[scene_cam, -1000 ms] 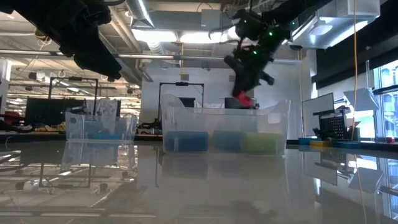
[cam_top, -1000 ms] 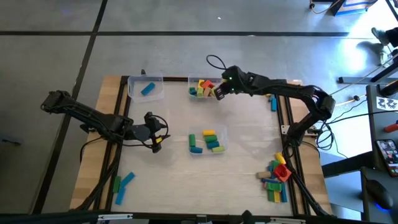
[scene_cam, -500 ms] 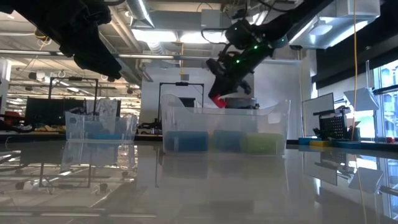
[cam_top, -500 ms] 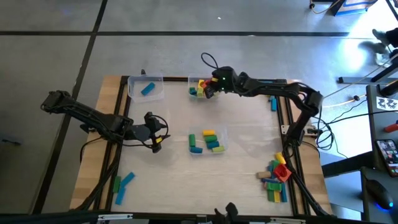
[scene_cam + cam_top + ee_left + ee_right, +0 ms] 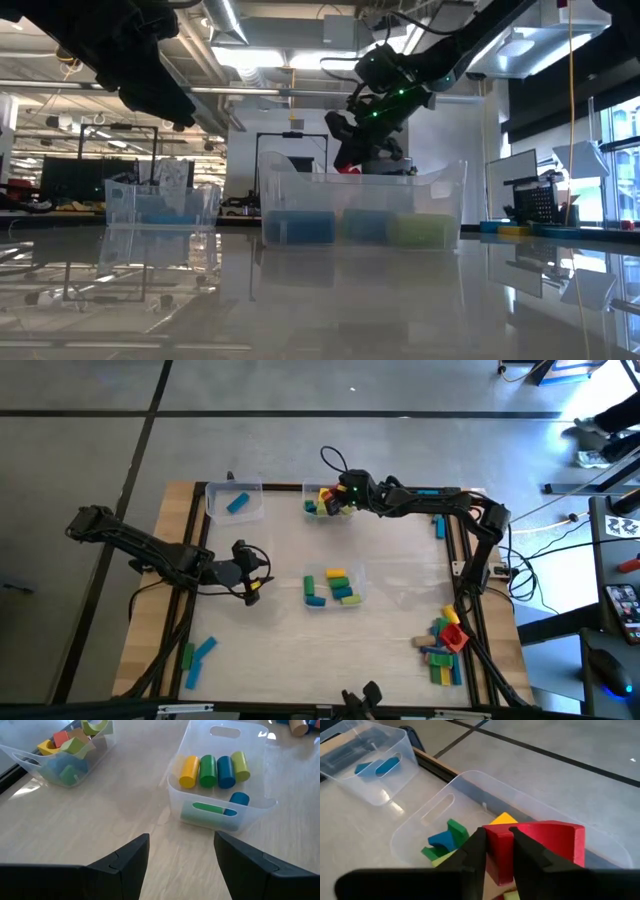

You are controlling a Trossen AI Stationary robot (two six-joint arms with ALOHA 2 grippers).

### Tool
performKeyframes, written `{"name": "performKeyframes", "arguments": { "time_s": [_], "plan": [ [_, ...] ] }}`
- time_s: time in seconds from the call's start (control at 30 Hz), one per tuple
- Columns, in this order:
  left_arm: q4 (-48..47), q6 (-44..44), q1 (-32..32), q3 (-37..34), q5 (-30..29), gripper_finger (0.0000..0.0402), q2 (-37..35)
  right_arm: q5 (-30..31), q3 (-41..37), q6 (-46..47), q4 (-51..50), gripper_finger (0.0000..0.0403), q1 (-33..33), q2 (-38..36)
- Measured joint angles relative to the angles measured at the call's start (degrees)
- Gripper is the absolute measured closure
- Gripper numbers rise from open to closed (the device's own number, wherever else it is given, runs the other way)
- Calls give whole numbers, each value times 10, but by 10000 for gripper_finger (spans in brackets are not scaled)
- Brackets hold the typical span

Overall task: Sort blocks by size
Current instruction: Put the red arch block into the top right transparent bin, then put the brown cylindrical block into the bottom transparent bin

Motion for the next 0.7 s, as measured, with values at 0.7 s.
{"name": "performKeyframes", "arguments": {
  "time_s": [0.7],
  "plan": [
    [0, -4, 0, 0, 0, 183, 0, -27, 7, -65, -75, 224, 21, -60]
  ]
}}
